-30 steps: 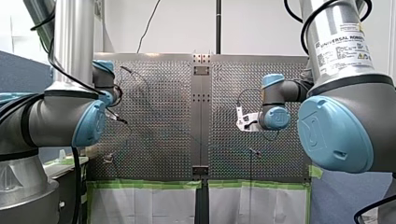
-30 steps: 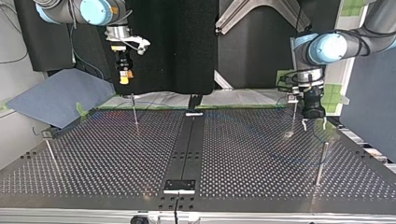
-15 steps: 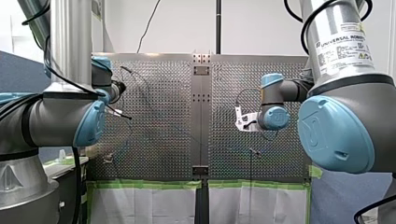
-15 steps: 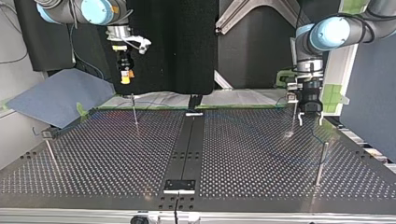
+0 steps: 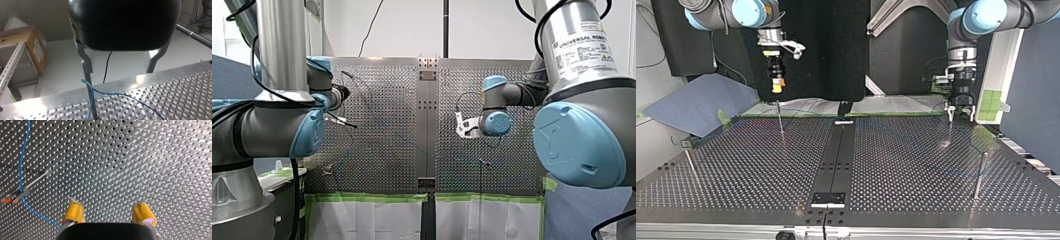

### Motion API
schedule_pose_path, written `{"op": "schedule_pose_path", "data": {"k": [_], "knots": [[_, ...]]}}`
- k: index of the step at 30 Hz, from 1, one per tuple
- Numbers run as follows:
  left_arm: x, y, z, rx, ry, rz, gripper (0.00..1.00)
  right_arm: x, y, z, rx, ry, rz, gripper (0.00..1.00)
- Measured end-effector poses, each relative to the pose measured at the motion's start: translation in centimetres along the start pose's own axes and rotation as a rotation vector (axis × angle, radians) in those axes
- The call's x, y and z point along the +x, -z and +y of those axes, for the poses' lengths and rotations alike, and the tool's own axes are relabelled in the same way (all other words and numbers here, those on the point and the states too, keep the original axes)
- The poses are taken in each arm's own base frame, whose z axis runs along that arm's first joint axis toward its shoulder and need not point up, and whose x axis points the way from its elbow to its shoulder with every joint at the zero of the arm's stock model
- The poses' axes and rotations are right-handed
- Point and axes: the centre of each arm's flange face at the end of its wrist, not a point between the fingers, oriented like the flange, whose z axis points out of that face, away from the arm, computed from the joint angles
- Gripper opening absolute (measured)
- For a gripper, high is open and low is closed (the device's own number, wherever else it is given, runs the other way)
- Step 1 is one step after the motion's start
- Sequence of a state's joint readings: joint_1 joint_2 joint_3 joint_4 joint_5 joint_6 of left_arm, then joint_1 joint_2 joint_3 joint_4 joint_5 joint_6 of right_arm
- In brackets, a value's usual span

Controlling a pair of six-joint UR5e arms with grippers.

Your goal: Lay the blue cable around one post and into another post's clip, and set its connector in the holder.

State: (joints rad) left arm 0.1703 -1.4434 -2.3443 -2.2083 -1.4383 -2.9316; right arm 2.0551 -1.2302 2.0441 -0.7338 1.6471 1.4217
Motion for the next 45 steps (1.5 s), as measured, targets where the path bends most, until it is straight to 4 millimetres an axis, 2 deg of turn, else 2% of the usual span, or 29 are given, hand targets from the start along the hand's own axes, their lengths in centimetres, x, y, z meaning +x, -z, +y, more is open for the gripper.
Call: {"op": "schedule_pose_path", "data": {"k": [7, 15, 19, 30, 37, 45], "knots": [[1.8, -0.2, 0.8, -0.072, -0.038, 0.013, 1.0, 0.9, -0.5, -2.4, 0.0, -0.007, 0.003, 0.98], [4.4, 0.2, 2.6, -0.178, -0.093, 0.045, 1.0, -0.7, -0.3, -5.2, 0.008, 0.009, -0.054, 0.98], [5.9, 1.4, 3.9, -0.248, -0.127, 0.071, 1.0, -1.4, 0.3, -6.6, 0.01, 0.018, -0.07, 0.98], [9.6, 4.0, 6.8, -0.36, -0.237, 0.128, 1.0, -1.5, 2.7, -10.6, 0.069, 0.026, -0.085, 0.98], [11.9, 7.0, 9.0, -0.431, -0.325, 0.176, 1.0, -1.4, 4.6, -13.1, 0.106, -0.001, -0.096, 0.98], [13.4, 10.1, 9.4, -0.439, -0.404, 0.198, 1.0, -1.3, 6.5, -15.2, 0.14, -0.012, -0.112, 0.98]]}}
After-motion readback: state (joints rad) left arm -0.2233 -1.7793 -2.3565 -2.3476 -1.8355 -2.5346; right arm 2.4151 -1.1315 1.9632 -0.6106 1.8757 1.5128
